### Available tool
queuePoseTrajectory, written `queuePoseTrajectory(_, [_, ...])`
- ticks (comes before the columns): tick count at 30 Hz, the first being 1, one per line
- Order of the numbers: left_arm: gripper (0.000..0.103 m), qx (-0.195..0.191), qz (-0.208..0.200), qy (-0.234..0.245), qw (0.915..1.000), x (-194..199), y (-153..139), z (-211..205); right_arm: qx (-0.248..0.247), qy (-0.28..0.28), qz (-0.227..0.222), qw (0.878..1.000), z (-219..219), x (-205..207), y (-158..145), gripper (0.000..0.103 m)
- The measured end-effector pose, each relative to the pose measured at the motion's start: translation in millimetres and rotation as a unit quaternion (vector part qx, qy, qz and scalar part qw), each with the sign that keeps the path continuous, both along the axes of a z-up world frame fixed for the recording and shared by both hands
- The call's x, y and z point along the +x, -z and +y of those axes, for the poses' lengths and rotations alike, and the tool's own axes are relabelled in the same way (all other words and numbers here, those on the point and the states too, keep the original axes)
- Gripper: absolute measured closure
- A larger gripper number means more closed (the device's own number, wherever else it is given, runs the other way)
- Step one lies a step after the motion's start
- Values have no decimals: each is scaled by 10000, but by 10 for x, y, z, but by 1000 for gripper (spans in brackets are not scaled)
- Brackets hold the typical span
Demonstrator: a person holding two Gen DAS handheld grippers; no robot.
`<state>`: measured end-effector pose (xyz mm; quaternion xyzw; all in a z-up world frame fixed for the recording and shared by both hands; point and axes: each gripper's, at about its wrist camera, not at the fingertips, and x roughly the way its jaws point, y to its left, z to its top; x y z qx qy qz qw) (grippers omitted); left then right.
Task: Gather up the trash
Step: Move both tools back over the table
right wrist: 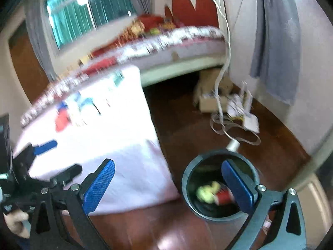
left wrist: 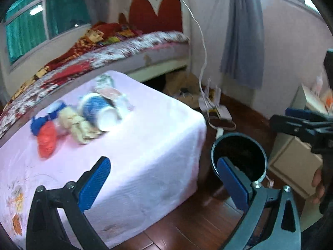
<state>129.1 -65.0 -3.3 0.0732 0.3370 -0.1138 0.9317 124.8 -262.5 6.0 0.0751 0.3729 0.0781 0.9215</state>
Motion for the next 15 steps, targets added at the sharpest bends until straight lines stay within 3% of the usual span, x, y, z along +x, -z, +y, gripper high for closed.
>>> queuePoseTrajectory(4, [1, -163, -91, -294, 9994, -56, -51, 368, -488, -9, -13, 9988, 290, 121, -17, 0])
queuePoseTrajectory(8, [4, -119, -182, -613, 9979, -87, -42, 668, -479, -302, -261, 9981, 574, 174, -60, 0])
queuePoseTrajectory(12, [20, -114, -164, -940, 9954, -69, 4, 950, -711, -663, -554, 9937, 924, 192, -126, 0])
queuePoseTrajectory(15, [23, -216, -127, -1179, 9927, -20, 43, 1182, -835, -893, -707, 9900, 1164, 240, -168, 13])
